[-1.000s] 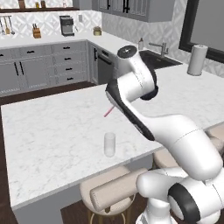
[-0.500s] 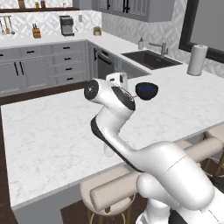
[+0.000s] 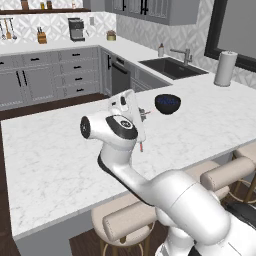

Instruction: Take a straw from the drawer in front and place it inside the glass cup on the dining counter.

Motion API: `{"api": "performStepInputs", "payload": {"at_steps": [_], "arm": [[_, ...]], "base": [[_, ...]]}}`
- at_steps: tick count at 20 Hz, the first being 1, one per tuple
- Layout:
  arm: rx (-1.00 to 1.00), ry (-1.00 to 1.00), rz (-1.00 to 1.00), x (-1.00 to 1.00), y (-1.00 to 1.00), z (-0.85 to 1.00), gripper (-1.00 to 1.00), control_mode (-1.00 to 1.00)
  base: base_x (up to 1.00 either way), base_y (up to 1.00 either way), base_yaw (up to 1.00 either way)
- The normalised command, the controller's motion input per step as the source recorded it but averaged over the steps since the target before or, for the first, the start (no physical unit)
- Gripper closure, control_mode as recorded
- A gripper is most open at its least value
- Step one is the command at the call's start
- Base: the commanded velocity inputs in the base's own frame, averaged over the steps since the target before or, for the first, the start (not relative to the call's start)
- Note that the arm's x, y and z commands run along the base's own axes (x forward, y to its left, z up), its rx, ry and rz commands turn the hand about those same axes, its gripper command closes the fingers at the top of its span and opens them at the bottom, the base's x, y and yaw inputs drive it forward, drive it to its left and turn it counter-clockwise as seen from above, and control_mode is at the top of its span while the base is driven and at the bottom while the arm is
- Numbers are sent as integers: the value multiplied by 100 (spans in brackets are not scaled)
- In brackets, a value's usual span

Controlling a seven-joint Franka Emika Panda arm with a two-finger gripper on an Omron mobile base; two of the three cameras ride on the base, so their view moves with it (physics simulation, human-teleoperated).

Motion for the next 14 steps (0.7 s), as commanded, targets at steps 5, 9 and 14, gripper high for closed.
{"api": "performStepInputs", "payload": {"at_steps": [5, 9, 14], "arm": [[-1, -9, -8, 0, 46, 0, 100, -100], [-11, -18, -6, 5, 21, -10, 100, -100], [-12, -20, -4, 0, 1, -21, 100, -100]], "base": [[0, 0, 0], [0, 0, 0], [0, 0, 0]]}}
